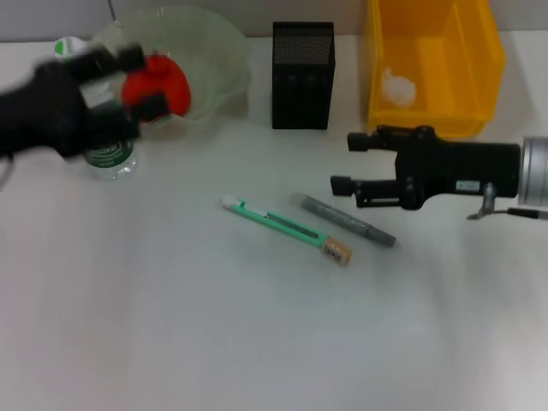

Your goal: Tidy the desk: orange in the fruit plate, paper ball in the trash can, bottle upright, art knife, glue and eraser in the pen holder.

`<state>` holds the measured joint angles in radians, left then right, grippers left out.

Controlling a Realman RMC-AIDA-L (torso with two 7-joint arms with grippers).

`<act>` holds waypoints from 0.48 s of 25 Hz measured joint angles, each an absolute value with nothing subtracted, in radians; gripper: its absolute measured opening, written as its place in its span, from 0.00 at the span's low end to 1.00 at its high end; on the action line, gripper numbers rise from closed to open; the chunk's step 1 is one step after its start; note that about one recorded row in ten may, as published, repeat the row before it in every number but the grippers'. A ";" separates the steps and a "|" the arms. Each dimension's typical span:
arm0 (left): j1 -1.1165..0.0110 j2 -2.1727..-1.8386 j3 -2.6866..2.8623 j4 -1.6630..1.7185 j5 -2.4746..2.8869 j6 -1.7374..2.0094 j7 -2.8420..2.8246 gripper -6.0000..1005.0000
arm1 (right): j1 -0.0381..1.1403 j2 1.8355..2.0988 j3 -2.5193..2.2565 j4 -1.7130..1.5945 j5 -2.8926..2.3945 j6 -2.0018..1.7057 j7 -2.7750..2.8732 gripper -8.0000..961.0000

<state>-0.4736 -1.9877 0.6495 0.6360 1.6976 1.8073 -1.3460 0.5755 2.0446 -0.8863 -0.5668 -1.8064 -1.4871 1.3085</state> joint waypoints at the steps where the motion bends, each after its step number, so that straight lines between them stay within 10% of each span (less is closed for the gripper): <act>1: -0.470 -1.991 0.655 0.584 1.706 1.799 -1.296 0.80 | 0.578 2.039 -0.889 -0.600 -1.808 -1.507 1.365 0.71; 12: -0.436 -2.060 0.662 0.431 1.871 1.626 -1.070 0.79 | 0.782 1.979 -0.897 -0.919 -2.185 -1.731 1.954 0.70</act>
